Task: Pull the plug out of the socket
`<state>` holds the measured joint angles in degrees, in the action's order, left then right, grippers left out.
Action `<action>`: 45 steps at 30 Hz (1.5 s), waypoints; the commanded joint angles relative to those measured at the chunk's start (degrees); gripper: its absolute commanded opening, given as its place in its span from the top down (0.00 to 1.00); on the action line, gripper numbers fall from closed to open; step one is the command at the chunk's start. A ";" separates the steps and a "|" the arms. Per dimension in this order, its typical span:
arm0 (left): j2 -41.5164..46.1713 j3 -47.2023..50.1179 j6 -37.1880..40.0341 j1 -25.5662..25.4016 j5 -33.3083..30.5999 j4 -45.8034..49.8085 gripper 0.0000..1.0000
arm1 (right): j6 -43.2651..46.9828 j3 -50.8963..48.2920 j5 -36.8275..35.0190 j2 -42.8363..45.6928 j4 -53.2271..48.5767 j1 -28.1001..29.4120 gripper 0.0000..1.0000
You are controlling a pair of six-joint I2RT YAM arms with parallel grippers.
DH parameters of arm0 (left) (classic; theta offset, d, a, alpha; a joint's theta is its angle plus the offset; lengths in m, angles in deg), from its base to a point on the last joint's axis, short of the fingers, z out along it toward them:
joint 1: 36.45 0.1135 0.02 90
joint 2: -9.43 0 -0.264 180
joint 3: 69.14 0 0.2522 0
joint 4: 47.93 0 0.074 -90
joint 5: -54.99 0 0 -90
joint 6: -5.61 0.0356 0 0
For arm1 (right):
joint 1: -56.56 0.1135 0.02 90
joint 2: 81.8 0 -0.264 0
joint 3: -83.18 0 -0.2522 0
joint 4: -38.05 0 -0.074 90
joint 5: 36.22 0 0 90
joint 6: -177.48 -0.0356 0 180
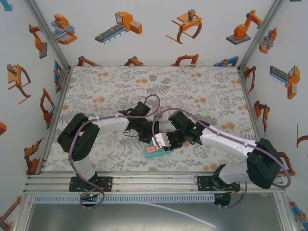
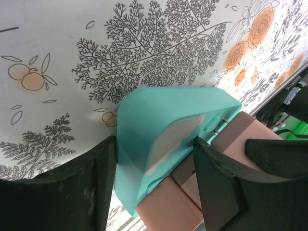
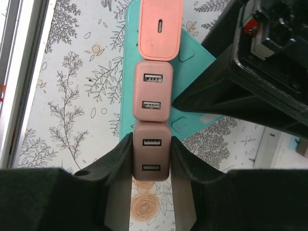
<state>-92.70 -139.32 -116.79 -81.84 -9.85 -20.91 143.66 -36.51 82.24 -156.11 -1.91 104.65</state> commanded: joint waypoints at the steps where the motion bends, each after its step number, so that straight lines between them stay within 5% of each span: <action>1: -8.11 4.77 2.43 -1.11 -14.13 8.00 0.49 | -4.93 2.36 7.32 5.31 16.03 1.49 0.99; 13: -6.40 5.02 2.95 -1.47 -15.53 8.67 0.49 | -9.96 1.16 5.52 8.41 15.89 -0.91 1.00; 21: -1.20 -1.82 5.63 -0.69 -17.21 11.13 0.47 | -37.31 3.64 1.47 11.73 16.60 -6.74 1.00; 28: 4.85 -7.78 7.74 0.97 -18.10 11.98 0.40 | -66.28 6.08 3.15 11.08 19.88 -21.51 1.00; 37: 16.01 -6.64 10.97 1.68 -15.02 11.07 0.32 | -87.34 -1.00 -0.05 7.98 29.67 -33.48 1.00; 45: 35.21 6.12 12.72 1.63 -6.82 -3.93 0.18 | -95.35 -11.81 -3.77 1.01 42.59 -38.20 1.00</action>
<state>-61.12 -136.61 -106.43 -80.07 -20.64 -19.09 53.55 -45.95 80.32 -153.18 32.63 67.34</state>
